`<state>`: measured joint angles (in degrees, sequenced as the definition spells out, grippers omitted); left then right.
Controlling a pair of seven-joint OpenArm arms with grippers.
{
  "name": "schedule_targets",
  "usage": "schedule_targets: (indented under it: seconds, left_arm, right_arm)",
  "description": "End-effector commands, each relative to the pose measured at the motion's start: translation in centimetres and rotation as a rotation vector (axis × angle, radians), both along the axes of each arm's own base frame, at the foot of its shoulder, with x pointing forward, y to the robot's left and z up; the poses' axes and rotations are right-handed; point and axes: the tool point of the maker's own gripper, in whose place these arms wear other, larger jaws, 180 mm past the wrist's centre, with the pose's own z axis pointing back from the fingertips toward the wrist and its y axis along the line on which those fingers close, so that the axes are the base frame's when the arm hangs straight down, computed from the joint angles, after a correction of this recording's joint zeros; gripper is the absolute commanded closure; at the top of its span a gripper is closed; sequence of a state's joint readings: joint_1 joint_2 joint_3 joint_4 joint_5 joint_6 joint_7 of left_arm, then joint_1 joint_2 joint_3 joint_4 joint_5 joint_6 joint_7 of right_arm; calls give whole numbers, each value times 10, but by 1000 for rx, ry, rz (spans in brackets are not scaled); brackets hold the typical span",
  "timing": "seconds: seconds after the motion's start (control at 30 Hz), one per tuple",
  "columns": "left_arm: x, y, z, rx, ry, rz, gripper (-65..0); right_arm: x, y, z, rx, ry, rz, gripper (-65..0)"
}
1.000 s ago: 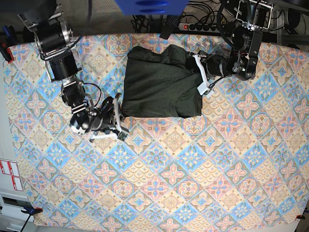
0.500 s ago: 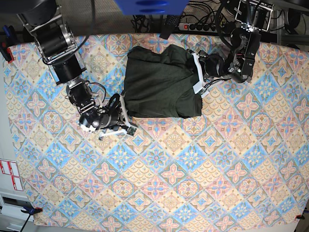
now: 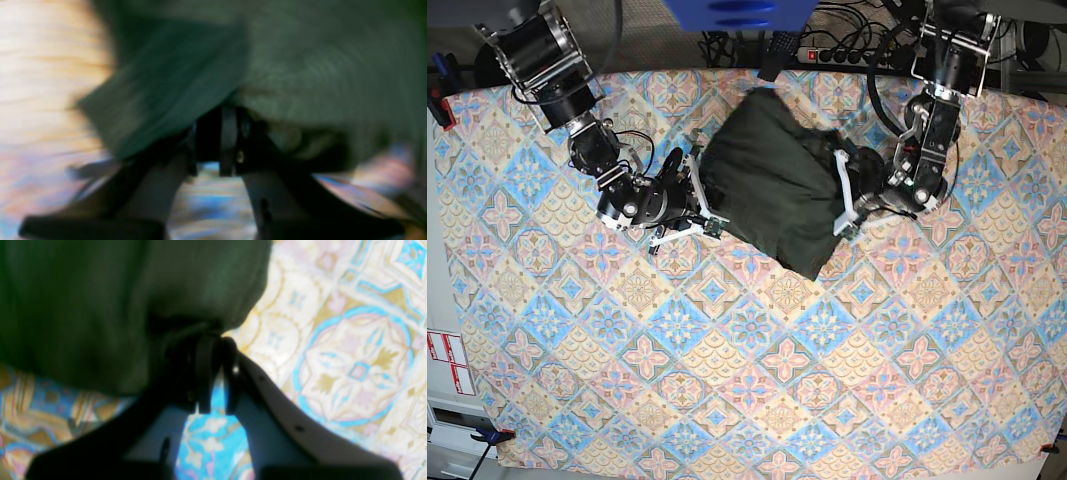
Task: Fold the T-shirt properly
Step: 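Grip the bundle with both grippers and rotate it on the cloth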
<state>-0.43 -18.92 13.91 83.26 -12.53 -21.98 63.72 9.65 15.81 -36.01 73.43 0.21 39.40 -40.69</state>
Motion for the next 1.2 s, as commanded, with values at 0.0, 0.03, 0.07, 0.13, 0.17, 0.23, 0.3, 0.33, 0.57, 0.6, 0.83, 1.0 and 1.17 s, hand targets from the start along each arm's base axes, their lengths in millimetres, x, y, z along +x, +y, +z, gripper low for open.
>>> schedule_targets:
  seconds: [0.0, 0.03, 0.07, 0.13, 0.17, 0.23, 0.3, 0.33, 0.57, 0.6, 0.83, 1.0, 1.17]
  left_arm:
    - [11, 15, 6, 92, -17, -20, -100]
    - [15, 12, 7, 99, -23, -40, -100]
    - [19, 10, 8, 109, -30, -54, -100]
    - [31, 8, 12, 124, -48, -71, -100]
    - [38, -1, 13, 110, -59, -81, -99]
    - [49, -8, 14, 94, -76, -82, -96]
    - [60, -8, 18, 92, -95, -77, -96]
    - [63, -11, 20, 86, -102, -78, -95]
    - [77, -29, 46, 53, -186, -100, -95]
    - [80, -31, 52, 48, -205, -103, -95]
    - [69, -1, 75, 83, -252, -53, -95]
    - [55, 29, 90, 91, -277, 54, -96]
    - [47, 9, 112, 36, -347, 39, -99]
  right_arm:
    - [-2, -10, 1, -39, 0, 13, -49]
    - [-2, -13, 2, -50, -5, 15, -49]
    - [-1, -13, 6, -55, -16, 21, -49]
    - [-9, -16, 7, -74, -15, 30, -49]
    - [-11, -17, 11, -77, -25, 38, -49]
    - [-16, -11, 18, -63, -44, 55, -49]
    - [-22, -15, 23, -60, -57, 59, -49]
    - [-23, -16, 25, -54, -62, 50, -49]
    - [-14, -29, 32, -45, -83, -15, -49]
    - [-13, -29, 33, -45, -84, -15, -49]
    - [-11, -29, 34, -45, -89, -15, -49]
    - [-11, -28, 34, -44, -91, -15, -49]
    - [-10, -28, 35, -42, -91, -17, -49]
